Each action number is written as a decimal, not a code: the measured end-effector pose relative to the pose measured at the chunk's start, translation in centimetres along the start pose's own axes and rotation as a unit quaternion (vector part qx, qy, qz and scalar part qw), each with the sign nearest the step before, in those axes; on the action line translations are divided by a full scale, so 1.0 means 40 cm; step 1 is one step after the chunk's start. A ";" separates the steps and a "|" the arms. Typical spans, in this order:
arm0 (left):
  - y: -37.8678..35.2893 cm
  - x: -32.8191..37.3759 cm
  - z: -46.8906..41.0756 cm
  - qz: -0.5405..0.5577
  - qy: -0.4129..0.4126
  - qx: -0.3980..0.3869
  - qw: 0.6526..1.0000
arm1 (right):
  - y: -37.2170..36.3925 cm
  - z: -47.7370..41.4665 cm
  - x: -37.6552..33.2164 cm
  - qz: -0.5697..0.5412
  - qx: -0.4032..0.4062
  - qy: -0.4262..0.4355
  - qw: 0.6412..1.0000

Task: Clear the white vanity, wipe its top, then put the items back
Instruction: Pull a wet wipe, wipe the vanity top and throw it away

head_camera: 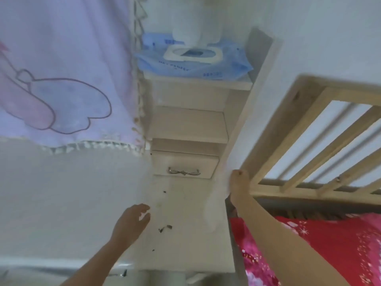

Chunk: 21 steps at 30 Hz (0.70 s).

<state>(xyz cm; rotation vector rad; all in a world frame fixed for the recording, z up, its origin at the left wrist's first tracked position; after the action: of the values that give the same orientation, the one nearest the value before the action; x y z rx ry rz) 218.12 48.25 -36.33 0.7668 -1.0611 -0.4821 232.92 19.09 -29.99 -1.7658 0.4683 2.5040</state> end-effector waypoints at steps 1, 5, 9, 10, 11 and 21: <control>0.010 -0.027 0.024 -0.036 0.018 0.034 0.999 | -0.010 -0.019 0.036 0.000 -0.003 -0.008 1.000; 0.026 -0.111 0.122 -0.158 0.045 0.140 0.976 | -0.081 -0.029 0.094 0.069 -0.047 0.078 0.993; 0.012 -0.215 0.195 -0.219 0.162 0.143 0.951 | -0.142 0.037 0.110 0.221 -0.180 0.241 0.928; 0.005 -0.231 0.206 -0.219 0.170 0.150 0.949 | -0.161 0.063 0.125 0.255 -0.216 0.283 0.899; -0.006 -0.239 0.213 -0.217 0.170 0.153 0.949 | -0.179 0.083 0.143 0.288 -0.250 0.317 0.869; -0.023 -0.255 0.193 -0.301 0.129 0.111 0.938 | -0.316 0.032 0.221 0.479 -0.366 0.419 0.678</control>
<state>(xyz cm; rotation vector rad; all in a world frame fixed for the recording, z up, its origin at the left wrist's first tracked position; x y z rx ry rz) 206.80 52.13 -40.94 1.3310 -0.6248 -0.7628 231.26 30.24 -40.59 -3.9252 0.5252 2.2268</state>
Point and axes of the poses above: each hand's wrist, its own z-axis away from the middle knuckle, its own y-axis out of the back of the hand, x = y × z, the point moved 10 cm from there along -z, towards the middle knuckle, and after that the axes turned 6 degrees about -z, right-handed, at the moved point
